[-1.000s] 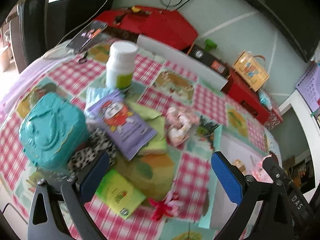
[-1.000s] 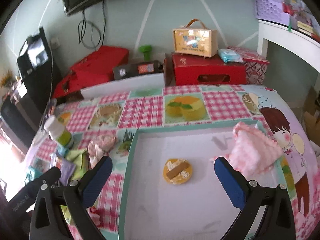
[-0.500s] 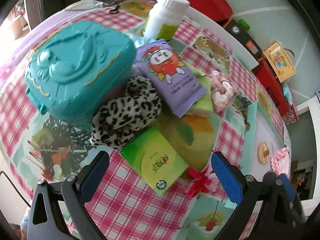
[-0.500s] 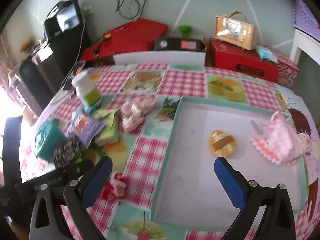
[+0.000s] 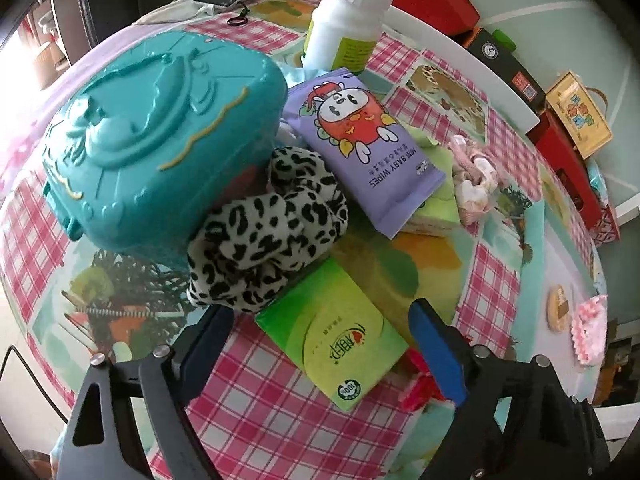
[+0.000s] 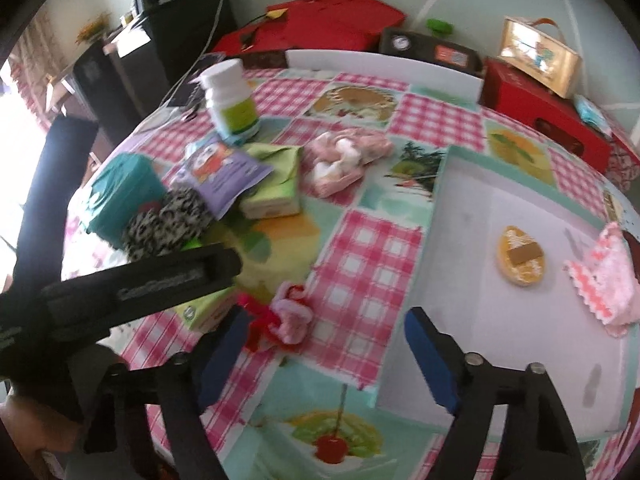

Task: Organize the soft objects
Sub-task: 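Grasp the red-and-pink plush toy with the right gripper while the left gripper grasps the green tissue pack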

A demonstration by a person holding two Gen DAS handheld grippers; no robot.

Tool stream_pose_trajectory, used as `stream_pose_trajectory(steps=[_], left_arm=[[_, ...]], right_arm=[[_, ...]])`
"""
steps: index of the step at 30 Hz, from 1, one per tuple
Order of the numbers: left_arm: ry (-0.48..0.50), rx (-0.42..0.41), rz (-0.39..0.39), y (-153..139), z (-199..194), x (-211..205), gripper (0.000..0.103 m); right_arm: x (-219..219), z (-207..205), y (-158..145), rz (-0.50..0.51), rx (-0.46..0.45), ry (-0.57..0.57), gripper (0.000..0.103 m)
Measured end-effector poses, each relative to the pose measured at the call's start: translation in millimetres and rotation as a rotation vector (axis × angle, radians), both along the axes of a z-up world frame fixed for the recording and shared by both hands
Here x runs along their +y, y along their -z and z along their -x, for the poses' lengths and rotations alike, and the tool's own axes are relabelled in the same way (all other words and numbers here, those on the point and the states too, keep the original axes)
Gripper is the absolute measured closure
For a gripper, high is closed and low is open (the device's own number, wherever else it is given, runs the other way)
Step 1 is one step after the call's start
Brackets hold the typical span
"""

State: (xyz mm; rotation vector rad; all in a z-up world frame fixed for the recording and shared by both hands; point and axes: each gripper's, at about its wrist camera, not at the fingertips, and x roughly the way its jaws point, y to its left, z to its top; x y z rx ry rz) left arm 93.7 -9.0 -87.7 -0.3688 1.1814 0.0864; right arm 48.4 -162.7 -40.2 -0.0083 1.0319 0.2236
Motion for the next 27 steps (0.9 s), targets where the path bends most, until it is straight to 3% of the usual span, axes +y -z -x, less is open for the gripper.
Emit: stream_pose_trajectory(steps=[3, 6, 19, 27], left_arm=[[-0.001, -0.009, -0.01, 0, 0, 0, 0.026], [0.006, -0.019, -0.013, -1, 1, -1, 0.032], [0.013, -0.03, -0.008, -2, 5, -2, 0.034], [0.024, -0.032, -0.002, -3, 4, -4, 0.035]], right_arm=[[6, 1, 2, -0.017, 0.006, -0.033, 0.036], [9, 0, 5, -0.02, 0.019, -0.048, 0.044], [17, -6, 27, -0.033, 0.091, -0.072, 0.046], [4, -9, 27, -0.066, 0.092, -0.023, 0.065]])
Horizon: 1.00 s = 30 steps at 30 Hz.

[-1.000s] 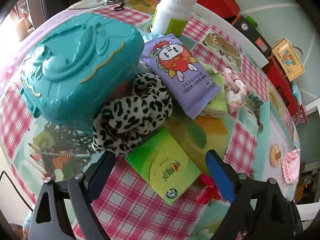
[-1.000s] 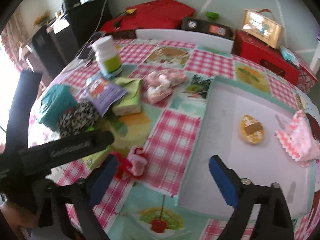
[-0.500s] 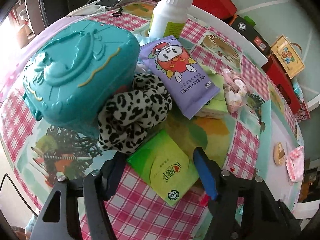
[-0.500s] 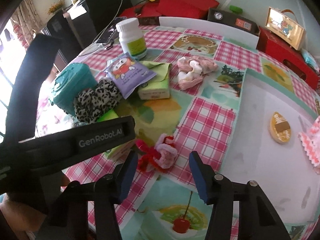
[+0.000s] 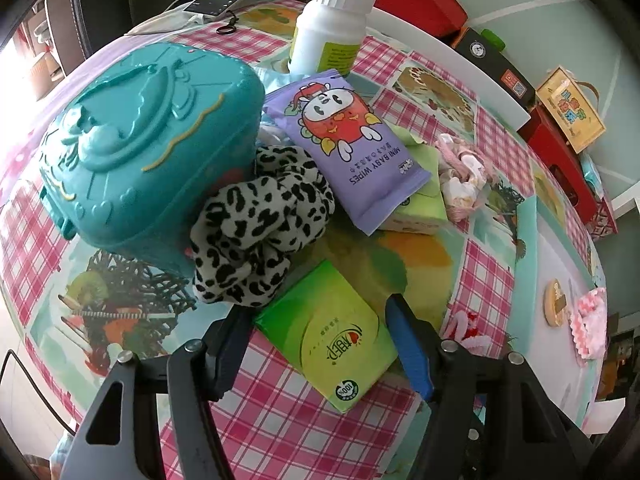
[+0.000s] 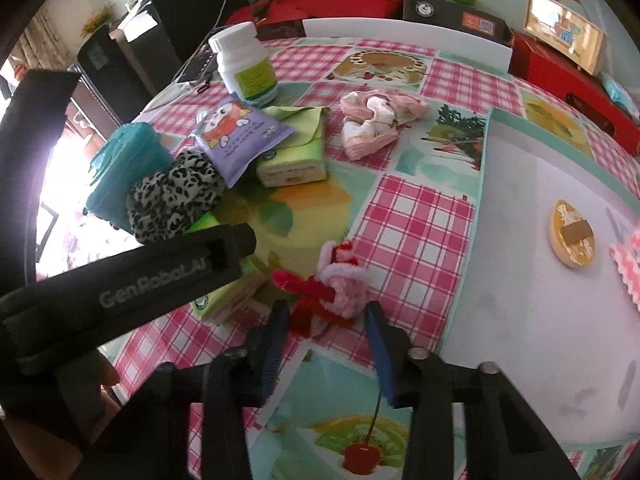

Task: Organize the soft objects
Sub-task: 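Grasp the red-and-pink plush toy with the right gripper while the left gripper grasps the green tissue pack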

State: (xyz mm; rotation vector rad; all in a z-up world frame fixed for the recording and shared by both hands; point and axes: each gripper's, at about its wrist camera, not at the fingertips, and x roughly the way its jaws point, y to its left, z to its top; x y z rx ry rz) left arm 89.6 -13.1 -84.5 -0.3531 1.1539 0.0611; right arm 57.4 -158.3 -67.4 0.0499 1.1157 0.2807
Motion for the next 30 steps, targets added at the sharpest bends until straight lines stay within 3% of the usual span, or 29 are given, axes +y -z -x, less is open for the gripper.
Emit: stream_pose_trajectory(steps=[20, 21, 22, 30], left_arm=[[0.026, -0.003, 0.038, -1.4, 1.6, -1.8, 0.037], [0.027, -0.003, 0.038, -1.2, 1.4, -2.1, 0.037], [0.028, -0.003, 0.04, -1.2, 1.3, -2.2, 0.037], [0.031, -0.002, 0.047, -0.9, 1.8, -2.7, 0.037]], right_arm=[[-7.7, 0.3, -8.5, -0.036, -0.03, 0.034, 0.082], [-8.2, 0.4, -8.9, -0.039, -0.032, 0.036, 0.087], [-8.6, 0.5, -9.4, -0.044, -0.033, 0.036, 0.101], [-9.2, 0.4, -9.7, -0.042, -0.036, 0.037, 0.1]])
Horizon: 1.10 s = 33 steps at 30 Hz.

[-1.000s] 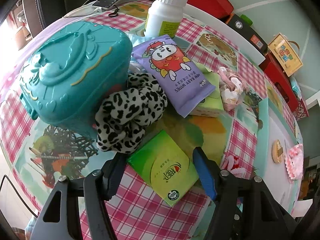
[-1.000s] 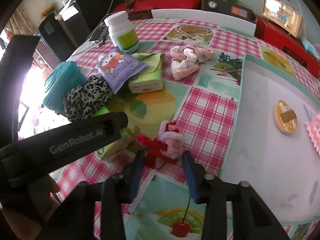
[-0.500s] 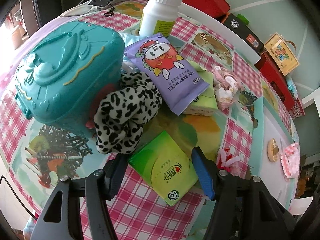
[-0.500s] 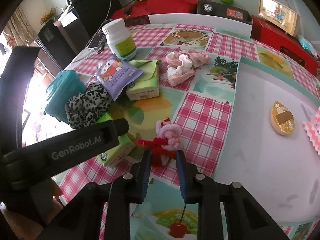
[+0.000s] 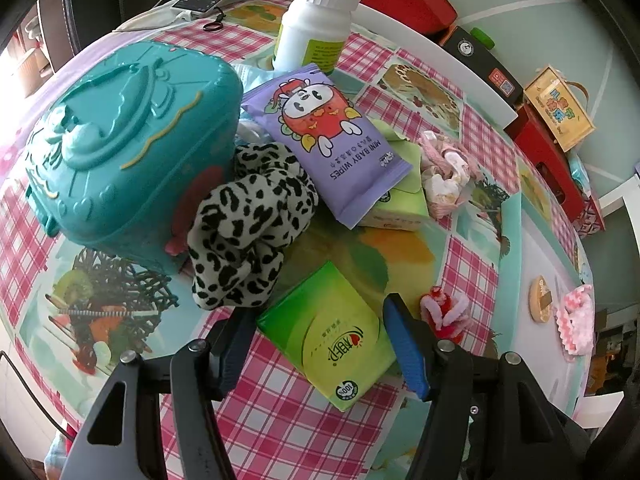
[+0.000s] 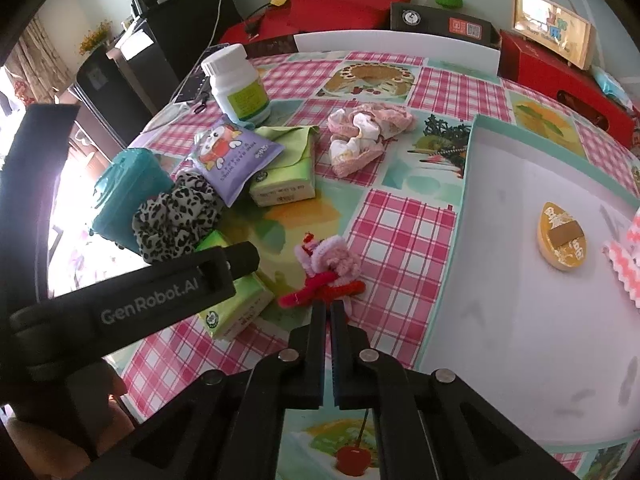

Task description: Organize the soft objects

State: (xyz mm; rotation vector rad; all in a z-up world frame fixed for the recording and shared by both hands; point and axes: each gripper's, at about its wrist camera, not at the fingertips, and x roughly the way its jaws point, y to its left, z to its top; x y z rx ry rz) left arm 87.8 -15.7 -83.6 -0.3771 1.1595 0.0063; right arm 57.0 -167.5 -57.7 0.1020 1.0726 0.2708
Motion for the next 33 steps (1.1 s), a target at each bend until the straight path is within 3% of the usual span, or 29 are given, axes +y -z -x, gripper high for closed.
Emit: stream_pose_trajectory(steps=[7, 8, 10, 12, 22, 33], left_arm=[[0.001, -0.004, 0.005, -1, 1, 0, 0.037], [-0.002, -0.003, 0.008, -1, 1, 1, 0.037], [-0.007, -0.004, 0.012, -2, 2, 3, 0.037], [-0.014, -0.005, 0.012, -2, 2, 5, 0.037], [-0.023, -0.009, 0.022, -5, 4, 7, 0.037], [-0.026, -0.002, 0.024, -4, 1, 8, 0.037]], right_arm=[[-3, 3, -17, 0.01, -0.07, 0.014, 0.095], [-4, 2, -18, 0.008, -0.074, 0.018, 0.092], [-3, 0, -17, 0.007, -0.073, 0.02, 0.07], [0, 0, -16, 0.018, -0.073, 0.014, 0.062], [18, -8, 3, 0.072, -0.029, -0.042, 0.062], [7, -12, 10, 0.06, 0.011, -0.001, 0.063]])
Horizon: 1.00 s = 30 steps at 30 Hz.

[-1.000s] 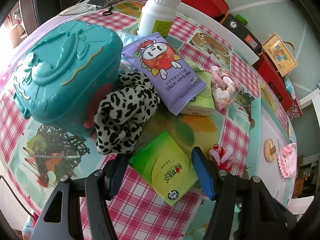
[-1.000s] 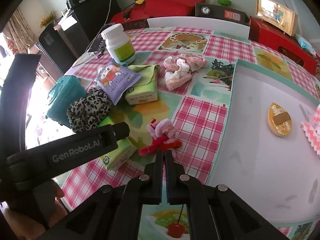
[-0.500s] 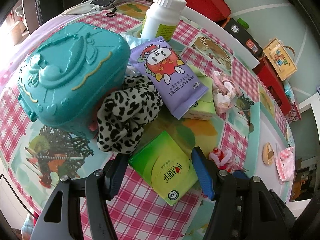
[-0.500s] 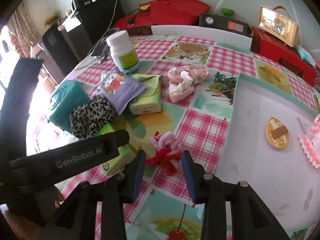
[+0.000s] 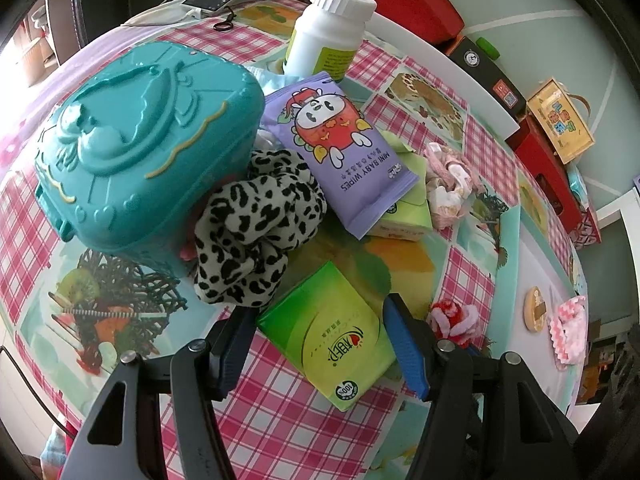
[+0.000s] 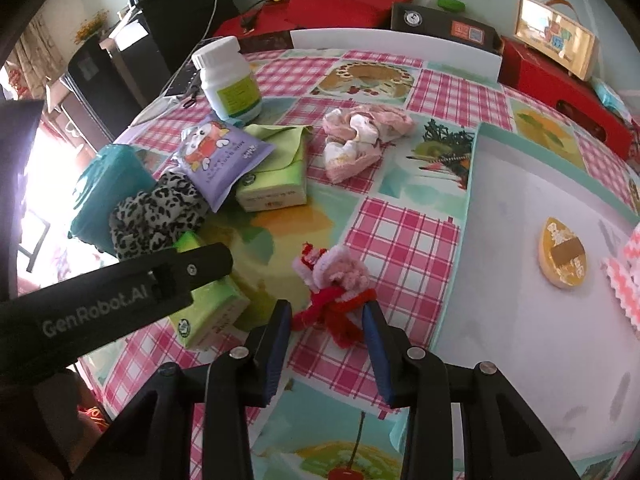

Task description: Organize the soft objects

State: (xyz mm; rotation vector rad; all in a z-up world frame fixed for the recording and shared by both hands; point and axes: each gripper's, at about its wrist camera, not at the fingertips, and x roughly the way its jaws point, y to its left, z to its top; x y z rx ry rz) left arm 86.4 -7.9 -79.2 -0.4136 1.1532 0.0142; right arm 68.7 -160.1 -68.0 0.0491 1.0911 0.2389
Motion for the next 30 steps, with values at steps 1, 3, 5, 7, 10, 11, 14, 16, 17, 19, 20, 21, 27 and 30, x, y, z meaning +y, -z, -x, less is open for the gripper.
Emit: stream_pose_trajectory(steps=[1, 3, 5, 7, 10, 11, 14, 16, 17, 19, 20, 21, 27, 30], left_arm=[[0.001, 0.0, -0.001, 0, 0, 0, 0.037], [0.002, 0.001, -0.002, 0, -1, -1, 0.037], [0.0, 0.003, -0.002, 1, -2, -2, 0.037], [0.0, 0.001, -0.002, 1, -2, -2, 0.037], [0.002, 0.0, -0.002, 1, -3, -3, 0.037], [0.002, 0.0, -0.002, 1, -3, -3, 0.037], [0.002, -0.004, -0.003, 0, -2, -4, 0.037], [0.004, -0.008, -0.004, -1, -2, -5, 0.037], [0.005, -0.009, -0.005, -1, -2, -5, 0.037], [0.006, -0.01, -0.004, -2, -2, -4, 0.037], [0.007, -0.012, -0.004, -3, -2, -5, 0.037], [0.007, -0.014, -0.004, -3, -2, -5, 0.037], [0.014, -0.041, -0.003, -11, -1, -5, 0.037], [0.022, -0.063, -0.004, -17, -1, -7, 0.037]], right_arm=[[1, 0, 1, 0.004, 0.002, -0.005, 0.063], [4, 0, 2, 0.012, 0.008, -0.015, 0.064], [6, 0, 4, 0.018, 0.016, -0.021, 0.066], [6, 1, 4, 0.021, 0.015, -0.021, 0.067], [5, 1, 4, 0.017, 0.017, -0.018, 0.071], [4, 0, 4, 0.014, 0.017, -0.019, 0.072], [3, 1, 2, 0.008, 0.014, -0.016, 0.074], [1, 2, -1, 0.001, 0.002, -0.008, 0.076], [0, 2, -3, -0.004, -0.001, -0.005, 0.076], [-1, 3, -6, -0.013, -0.012, 0.002, 0.077], [-2, 3, -7, -0.014, -0.016, 0.005, 0.077], [-2, 3, -8, -0.018, -0.021, 0.009, 0.077], [-8, 4, -17, -0.041, -0.059, 0.033, 0.078], [-11, 5, -23, -0.054, -0.085, 0.042, 0.078]])
